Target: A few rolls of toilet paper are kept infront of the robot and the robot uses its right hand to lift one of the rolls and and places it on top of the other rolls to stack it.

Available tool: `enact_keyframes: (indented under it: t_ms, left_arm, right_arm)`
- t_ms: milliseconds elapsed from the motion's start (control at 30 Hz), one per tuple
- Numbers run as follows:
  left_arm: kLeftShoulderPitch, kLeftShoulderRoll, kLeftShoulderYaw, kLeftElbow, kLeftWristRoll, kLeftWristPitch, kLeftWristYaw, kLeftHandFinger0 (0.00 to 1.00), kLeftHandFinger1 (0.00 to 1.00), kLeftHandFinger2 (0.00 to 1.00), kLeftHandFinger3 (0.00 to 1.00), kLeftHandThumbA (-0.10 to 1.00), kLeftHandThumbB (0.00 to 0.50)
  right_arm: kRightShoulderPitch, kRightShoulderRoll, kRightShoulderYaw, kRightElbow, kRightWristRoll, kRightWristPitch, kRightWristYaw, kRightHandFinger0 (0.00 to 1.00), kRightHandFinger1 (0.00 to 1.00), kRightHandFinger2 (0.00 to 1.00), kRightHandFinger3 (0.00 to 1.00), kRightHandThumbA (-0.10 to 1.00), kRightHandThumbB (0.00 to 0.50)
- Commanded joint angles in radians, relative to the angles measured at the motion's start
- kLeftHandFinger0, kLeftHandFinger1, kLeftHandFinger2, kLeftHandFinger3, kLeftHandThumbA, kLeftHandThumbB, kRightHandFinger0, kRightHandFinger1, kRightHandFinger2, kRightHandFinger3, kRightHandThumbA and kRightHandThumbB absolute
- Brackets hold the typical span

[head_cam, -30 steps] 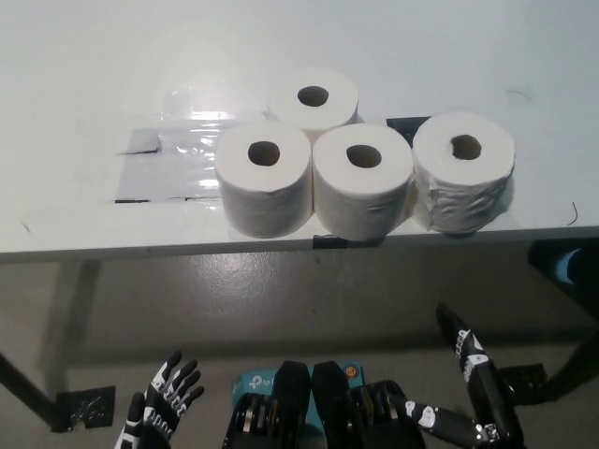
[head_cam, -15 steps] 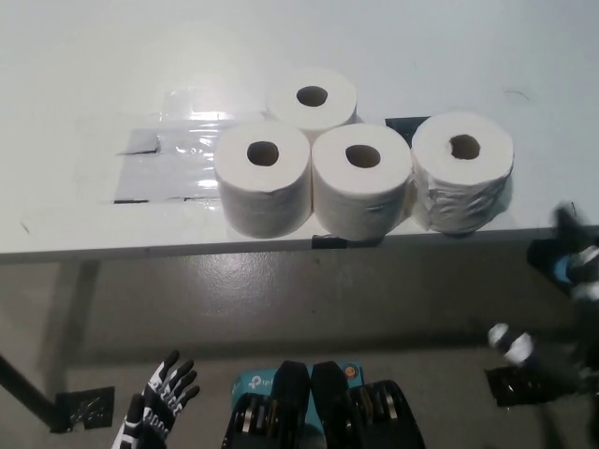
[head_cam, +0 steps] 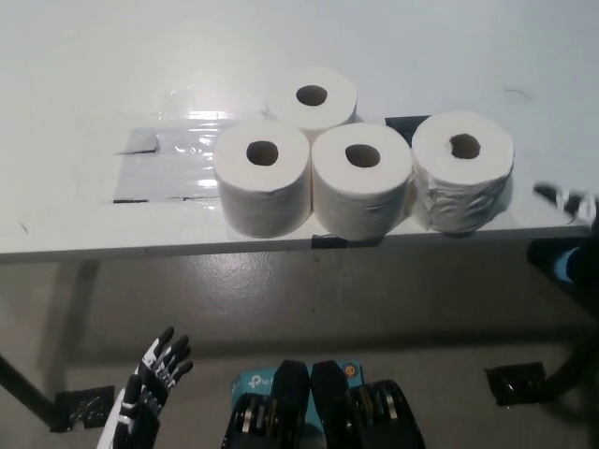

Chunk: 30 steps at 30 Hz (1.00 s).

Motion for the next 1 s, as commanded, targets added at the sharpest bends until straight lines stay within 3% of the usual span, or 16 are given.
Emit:
enact_keyframes:
  t_ms: [0, 133, 300, 400, 467, 500, 633, 733, 967]
  left_arm:
    - [-0.033, 0.017, 0.017, -0.001, 0.039, -0.007, 0.023, 1.00, 1.00, 1.00, 1.00, 1.00, 0.319]
    - [-0.029, 0.016, 0.017, 0.016, 0.030, 0.005, 0.015, 1.00, 1.00, 1.00, 1.00, 1.00, 0.319]
    - [-0.022, 0.011, 0.016, 0.029, 0.027, -0.001, 0.009, 1.00, 1.00, 1.00, 1.00, 1.00, 0.315]
    - [-0.021, 0.008, 0.015, 0.042, 0.028, -0.007, 0.008, 1.00, 1.00, 1.00, 1.00, 1.00, 0.328]
    - [-0.021, 0.006, 0.013, 0.053, 0.029, -0.012, 0.007, 1.00, 1.00, 1.00, 1.00, 1.00, 0.319]
    - [-0.019, 0.007, 0.012, 0.056, 0.027, -0.012, 0.004, 1.00, 1.00, 1.00, 1.00, 1.00, 0.311]
    - [-0.014, 0.007, 0.011, 0.052, 0.034, -0.010, 0.007, 1.00, 1.00, 1.00, 1.00, 1.00, 0.272]
    - [-0.013, 0.003, 0.011, 0.059, 0.028, -0.016, 0.006, 1.00, 1.00, 1.00, 1.00, 1.00, 0.266]
    - [-0.011, 0.004, 0.013, 0.052, 0.033, -0.010, 0.008, 1.00, 1.00, 1.00, 1.00, 1.00, 0.264]
  right_arm:
    - [-0.309, -0.168, 0.095, 0.209, 0.022, 0.320, 0.247, 1.00, 1.00, 1.00, 1.00, 1.00, 0.333]
    - [-0.479, -0.211, 0.202, 0.421, -0.007, 0.374, 0.356, 1.00, 1.00, 1.00, 1.00, 1.00, 0.379]
    - [-0.641, -0.217, 0.317, 0.652, -0.030, 0.342, 0.468, 1.00, 1.00, 1.00, 1.00, 1.00, 0.311]
    - [-0.713, -0.216, 0.397, 0.734, -0.075, 0.339, 0.519, 1.00, 1.00, 1.00, 1.00, 1.00, 0.357]
    - [-0.772, -0.209, 0.454, 0.815, -0.089, 0.310, 0.573, 1.00, 1.00, 1.00, 1.00, 1.00, 0.312]
    - [-0.803, -0.207, 0.492, 0.854, -0.106, 0.295, 0.605, 1.00, 1.00, 1.00, 1.00, 1.00, 0.321]
    - [-0.870, -0.180, 0.571, 0.942, -0.142, 0.299, 0.640, 1.00, 1.00, 1.00, 1.00, 1.00, 0.366]
    - [-0.894, -0.172, 0.611, 0.974, -0.152, 0.309, 0.657, 1.00, 1.00, 1.00, 1.00, 1.00, 0.353]
    - [-0.937, -0.159, 0.662, 1.034, -0.175, 0.295, 0.682, 1.00, 1.00, 1.00, 1.00, 1.00, 0.374]
